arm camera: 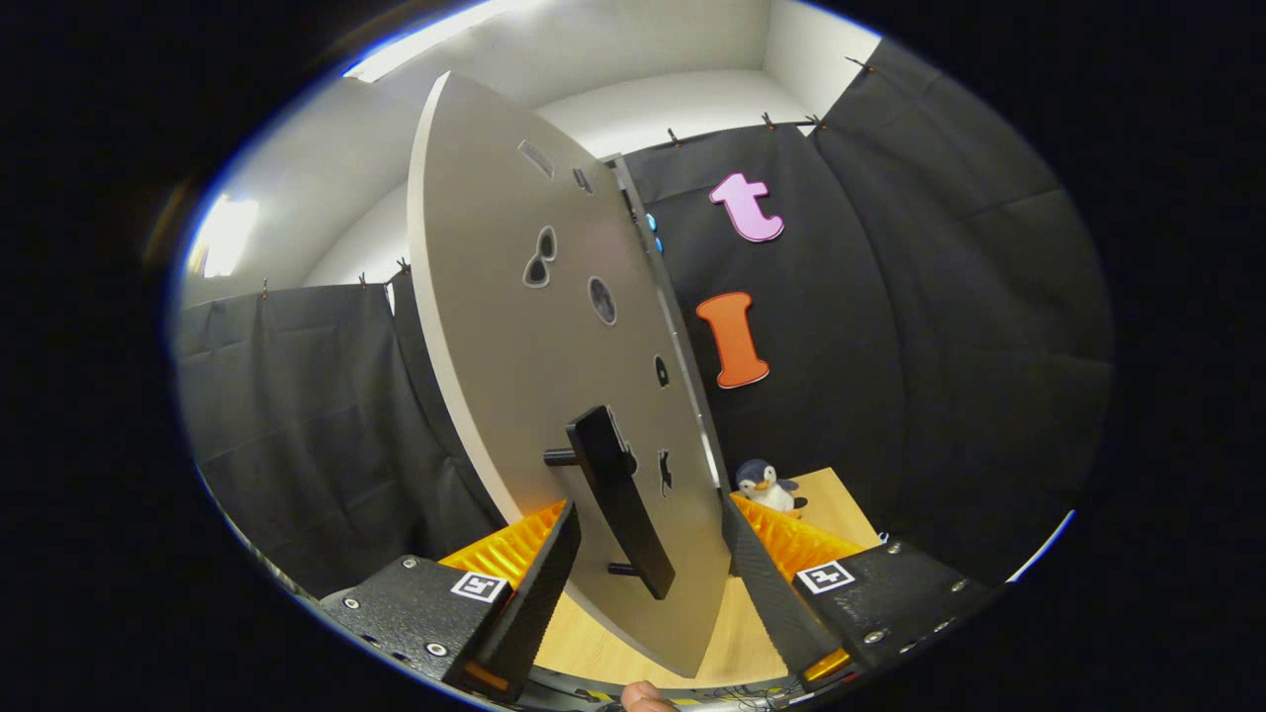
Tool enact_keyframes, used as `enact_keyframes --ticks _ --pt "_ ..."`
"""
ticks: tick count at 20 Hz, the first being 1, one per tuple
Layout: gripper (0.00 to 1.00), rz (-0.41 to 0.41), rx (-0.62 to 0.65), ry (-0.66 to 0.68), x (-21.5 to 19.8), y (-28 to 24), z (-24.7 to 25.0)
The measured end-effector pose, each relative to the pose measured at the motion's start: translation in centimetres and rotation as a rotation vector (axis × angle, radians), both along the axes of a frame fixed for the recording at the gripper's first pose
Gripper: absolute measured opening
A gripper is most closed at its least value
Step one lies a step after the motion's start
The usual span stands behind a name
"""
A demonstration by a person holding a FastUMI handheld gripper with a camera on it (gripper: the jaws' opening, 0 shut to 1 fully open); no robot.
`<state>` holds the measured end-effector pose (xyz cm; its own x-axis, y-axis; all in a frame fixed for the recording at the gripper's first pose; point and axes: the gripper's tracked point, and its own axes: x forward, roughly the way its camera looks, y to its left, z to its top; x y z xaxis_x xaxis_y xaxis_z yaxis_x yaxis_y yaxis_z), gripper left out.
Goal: Open the shoe cabinet door, grab the shoes and put them into the shoe cabinet, then close the shoe cabinet door.
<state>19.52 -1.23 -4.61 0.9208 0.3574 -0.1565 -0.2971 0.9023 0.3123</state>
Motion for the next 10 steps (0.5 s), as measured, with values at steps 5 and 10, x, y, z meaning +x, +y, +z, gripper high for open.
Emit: enact_keyframes --ticks 5,10 --pt "0.91 0.001 -0.08 0.027 0.7 5.6 0.2" --pt "0.91 -0.022 -0.096 0.053 2.0 11.5 -0.1"
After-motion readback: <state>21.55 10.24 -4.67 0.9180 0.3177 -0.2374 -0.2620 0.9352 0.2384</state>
